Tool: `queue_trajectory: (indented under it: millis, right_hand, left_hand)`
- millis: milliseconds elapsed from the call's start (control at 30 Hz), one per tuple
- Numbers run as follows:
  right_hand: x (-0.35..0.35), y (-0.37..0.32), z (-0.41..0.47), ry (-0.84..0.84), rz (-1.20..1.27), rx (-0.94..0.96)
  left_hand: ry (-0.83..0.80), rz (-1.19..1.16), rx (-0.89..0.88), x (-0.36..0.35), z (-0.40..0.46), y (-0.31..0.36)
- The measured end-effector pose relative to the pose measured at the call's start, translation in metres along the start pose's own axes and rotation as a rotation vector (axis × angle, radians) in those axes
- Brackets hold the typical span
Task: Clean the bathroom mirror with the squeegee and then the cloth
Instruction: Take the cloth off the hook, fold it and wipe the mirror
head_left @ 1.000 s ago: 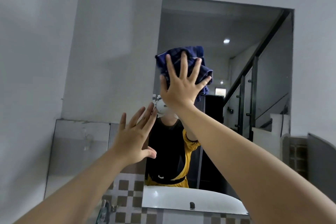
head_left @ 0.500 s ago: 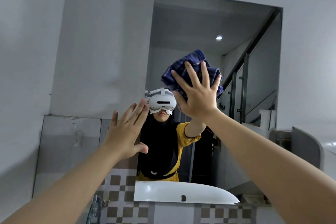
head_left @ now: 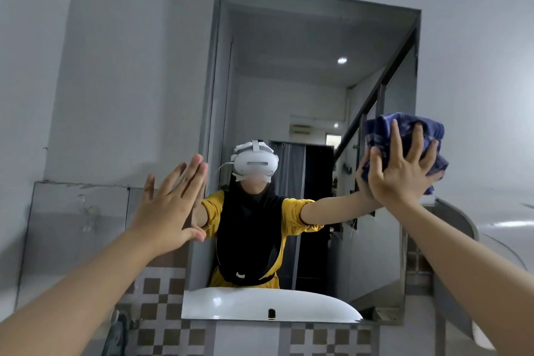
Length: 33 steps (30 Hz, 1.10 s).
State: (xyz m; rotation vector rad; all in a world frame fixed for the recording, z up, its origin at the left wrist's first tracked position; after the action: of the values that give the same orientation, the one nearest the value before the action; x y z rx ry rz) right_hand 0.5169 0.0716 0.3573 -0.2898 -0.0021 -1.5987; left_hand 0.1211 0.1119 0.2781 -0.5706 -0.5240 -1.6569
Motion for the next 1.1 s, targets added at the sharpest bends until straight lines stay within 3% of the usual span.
queue_trajectory:
  millis: [133,300,400,700,900,1100]
  right_hand:
    - [-0.009,-0.008,-0.019,0.009,0.061,-0.153]
    - [-0.015,-0.049,-0.046,-0.013,0.090,-0.149]
    - [-0.016,-0.083,-0.055,-0.033,0.127,-0.086]
    - [-0.019,-0.186,-0.046,-0.106,0.198,0.059]
    - [-0.025,-0.253,-0.049,-0.124,0.154,0.304]
    - [-0.035,-0.285,-0.063,-0.039,0.075,0.550]
  left_hand:
    - [-0.009,0.027,0.024,0.003,-0.001,0.004]
    - [0.022,0.085,0.028,0.010,-0.005,0.010]
    - [0.092,0.129,0.009,0.013,-0.009,0.007]
    - [0.018,0.069,0.041,-0.014,-0.030,-0.009]
    - [-0.085,-0.033,0.053,-0.025,-0.038,-0.020]
    - [-0.107,-0.092,0.057,-0.030,-0.038,-0.023]
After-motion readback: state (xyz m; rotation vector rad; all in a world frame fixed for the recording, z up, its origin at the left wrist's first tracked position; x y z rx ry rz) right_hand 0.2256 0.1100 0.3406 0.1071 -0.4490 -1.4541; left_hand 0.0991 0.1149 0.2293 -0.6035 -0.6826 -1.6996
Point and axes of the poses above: each hand's wrist, its own z-axis towards the middle knuckle, its own x-axis out of the back of the hand, y = z × x, the point moved 5 cm from there along z, towards the middle knuckle, and after that the axes turned 15 degrees about x, right-handed, at the moved point
